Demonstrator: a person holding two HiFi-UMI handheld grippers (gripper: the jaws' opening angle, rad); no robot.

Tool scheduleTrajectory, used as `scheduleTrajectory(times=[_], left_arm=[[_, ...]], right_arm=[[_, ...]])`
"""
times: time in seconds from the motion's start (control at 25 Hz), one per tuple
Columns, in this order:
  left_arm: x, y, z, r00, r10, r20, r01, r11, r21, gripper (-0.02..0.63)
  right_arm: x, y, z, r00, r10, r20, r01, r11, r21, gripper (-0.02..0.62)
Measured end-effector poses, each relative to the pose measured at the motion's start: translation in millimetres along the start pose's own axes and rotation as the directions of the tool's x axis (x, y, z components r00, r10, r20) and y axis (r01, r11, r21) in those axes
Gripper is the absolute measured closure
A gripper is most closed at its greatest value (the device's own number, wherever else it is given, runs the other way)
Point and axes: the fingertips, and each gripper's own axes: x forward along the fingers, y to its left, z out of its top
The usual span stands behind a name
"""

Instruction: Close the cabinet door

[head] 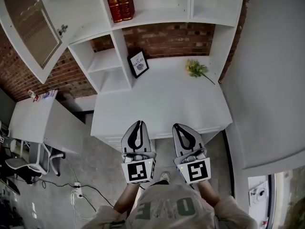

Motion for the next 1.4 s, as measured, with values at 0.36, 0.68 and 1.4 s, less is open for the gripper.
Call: scheduleTrajectory(times=[0.36,0.68,1.4], left_arm=[[64.1,22.4,-17.4,0.999,0.032,-0.024,-0.032,0.999,-0.032,0.574],[86.5,10.5,-17.6,0.996,0.08,-0.047,-0.083,0.995,-0.063,0.574],[71.0,85.2,29.0,0.944,0.33,0.018,-0.33,0.943,0.045,0.574]], right_arm=[[70.9,-40.8,1.2,1.0,-0.007,0.027,0.007,1.0,-0.004,0.578],[94.6,-56.1,-5.7,0.994,0.094,0.05,-0.095,0.995,0.011,0.578],[150.2,-24.2,7.3,0.945,0.303,0.122,-0.308,0.951,0.022,0.578]])
